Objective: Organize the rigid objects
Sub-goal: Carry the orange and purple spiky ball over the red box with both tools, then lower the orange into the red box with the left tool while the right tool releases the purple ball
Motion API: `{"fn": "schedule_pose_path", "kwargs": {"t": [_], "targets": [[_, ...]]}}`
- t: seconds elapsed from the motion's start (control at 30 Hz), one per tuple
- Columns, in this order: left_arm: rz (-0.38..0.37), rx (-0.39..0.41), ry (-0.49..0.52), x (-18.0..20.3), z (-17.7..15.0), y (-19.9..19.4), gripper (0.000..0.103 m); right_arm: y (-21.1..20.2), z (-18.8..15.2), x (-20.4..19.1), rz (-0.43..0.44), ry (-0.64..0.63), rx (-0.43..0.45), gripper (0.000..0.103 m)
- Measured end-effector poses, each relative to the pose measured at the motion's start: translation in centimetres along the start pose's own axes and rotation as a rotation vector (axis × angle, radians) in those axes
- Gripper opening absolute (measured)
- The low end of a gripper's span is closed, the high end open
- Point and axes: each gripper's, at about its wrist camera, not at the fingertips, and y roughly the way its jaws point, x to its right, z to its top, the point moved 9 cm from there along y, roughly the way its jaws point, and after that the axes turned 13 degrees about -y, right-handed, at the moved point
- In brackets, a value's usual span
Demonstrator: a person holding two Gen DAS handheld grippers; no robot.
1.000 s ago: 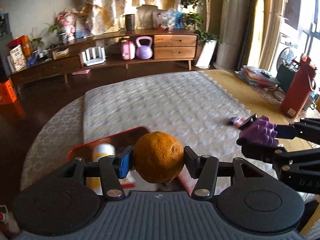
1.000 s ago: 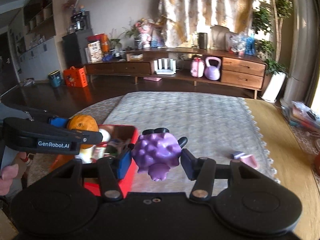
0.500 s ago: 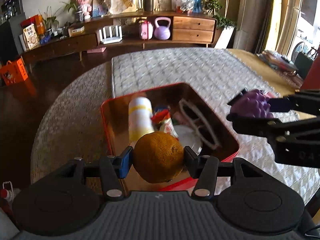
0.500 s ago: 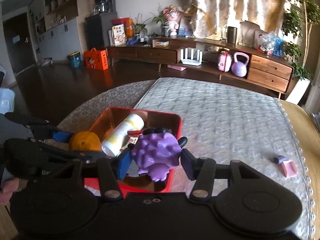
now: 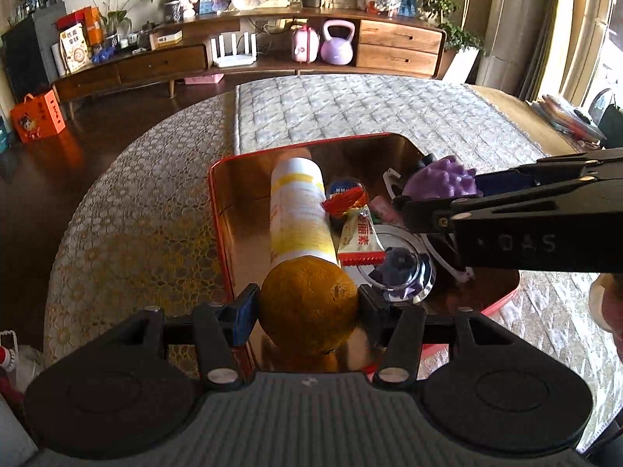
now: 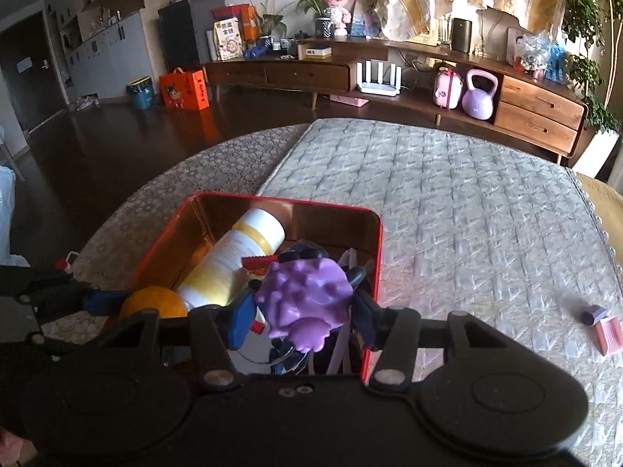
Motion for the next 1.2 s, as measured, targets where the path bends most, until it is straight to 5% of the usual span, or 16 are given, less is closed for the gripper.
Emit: {"fn": "schedule_pose_path", "kwargs": {"t": [0.33,1.2], "targets": [[0.012,0.02,0.073,1.0,-0.9,0.6,0.052,0.6,-0.7,-1.0,-0.02,-0.04,-0.015,0.054],[-0.037,0.053,-0.002,1.9,-0.6,-3.3,0.062,-6.7,-0.7,-0.2,-0.002,0.017,0.08,0.073]]}}
